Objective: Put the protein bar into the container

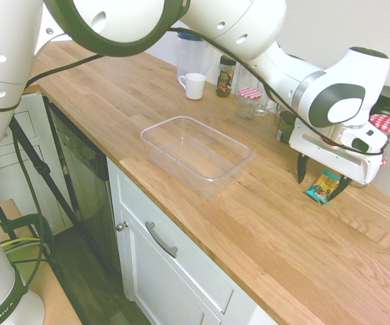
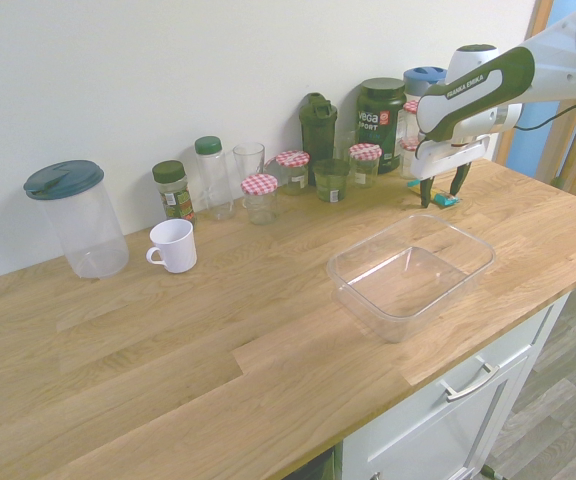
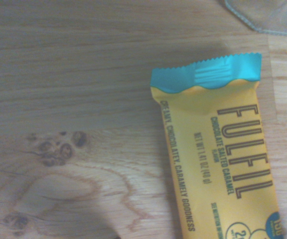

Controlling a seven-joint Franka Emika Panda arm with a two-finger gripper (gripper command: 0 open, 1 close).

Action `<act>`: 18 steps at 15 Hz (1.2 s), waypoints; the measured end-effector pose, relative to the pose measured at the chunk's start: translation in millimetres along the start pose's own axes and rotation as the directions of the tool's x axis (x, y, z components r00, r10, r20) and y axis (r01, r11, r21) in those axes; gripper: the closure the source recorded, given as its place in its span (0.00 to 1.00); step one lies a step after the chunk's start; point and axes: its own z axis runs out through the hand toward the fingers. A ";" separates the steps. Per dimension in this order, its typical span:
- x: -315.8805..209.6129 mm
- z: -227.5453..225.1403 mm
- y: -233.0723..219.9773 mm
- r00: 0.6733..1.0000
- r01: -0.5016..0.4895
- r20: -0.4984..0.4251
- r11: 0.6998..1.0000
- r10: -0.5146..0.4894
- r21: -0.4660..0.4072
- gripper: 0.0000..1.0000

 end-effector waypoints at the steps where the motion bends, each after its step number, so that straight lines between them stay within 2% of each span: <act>1: 0.5 0.2 0.5 1.000 0.001 0.001 1.000 -0.001 0.002 1.00; 18: 3.3 0.8 -5.4 1.000 0.006 0.003 1.000 -0.006 0.016 1.00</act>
